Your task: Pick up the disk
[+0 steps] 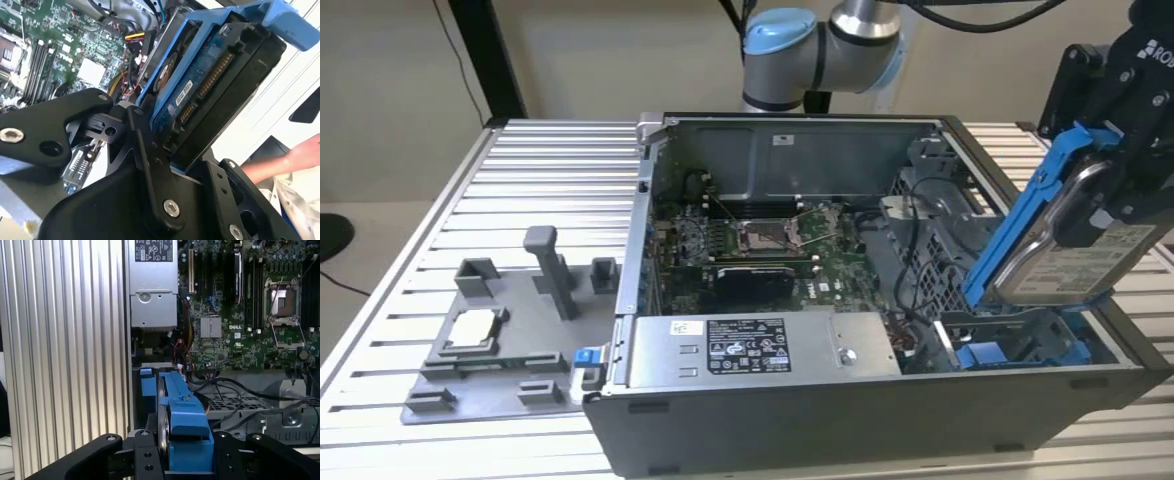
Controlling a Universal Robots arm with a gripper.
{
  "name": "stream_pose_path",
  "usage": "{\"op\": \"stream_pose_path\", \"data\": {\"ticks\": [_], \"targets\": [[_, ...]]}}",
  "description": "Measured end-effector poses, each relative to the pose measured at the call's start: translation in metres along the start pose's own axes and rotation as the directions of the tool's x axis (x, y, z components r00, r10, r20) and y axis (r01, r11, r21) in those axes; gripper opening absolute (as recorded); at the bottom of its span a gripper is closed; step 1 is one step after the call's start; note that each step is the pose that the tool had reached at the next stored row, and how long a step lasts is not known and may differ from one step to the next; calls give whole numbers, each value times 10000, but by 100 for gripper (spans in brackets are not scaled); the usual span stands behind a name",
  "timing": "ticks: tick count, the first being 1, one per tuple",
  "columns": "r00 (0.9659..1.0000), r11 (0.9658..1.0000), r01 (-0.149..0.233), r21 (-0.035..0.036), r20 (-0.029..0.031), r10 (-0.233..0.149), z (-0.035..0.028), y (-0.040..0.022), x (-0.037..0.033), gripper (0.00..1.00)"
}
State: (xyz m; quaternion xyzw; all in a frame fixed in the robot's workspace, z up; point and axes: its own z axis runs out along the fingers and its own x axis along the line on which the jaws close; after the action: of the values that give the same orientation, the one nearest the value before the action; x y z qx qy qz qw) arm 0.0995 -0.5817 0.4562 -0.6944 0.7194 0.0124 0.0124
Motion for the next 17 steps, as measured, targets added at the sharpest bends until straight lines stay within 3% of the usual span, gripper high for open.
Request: {"op": "stream_pose_path", "data": {"ticks": [13,17], "targets": [[10000,10000,2,1,4,-2,205,-13,7,0],[10000,10000,2,0,31,-2,265,-31,8,0]]}}
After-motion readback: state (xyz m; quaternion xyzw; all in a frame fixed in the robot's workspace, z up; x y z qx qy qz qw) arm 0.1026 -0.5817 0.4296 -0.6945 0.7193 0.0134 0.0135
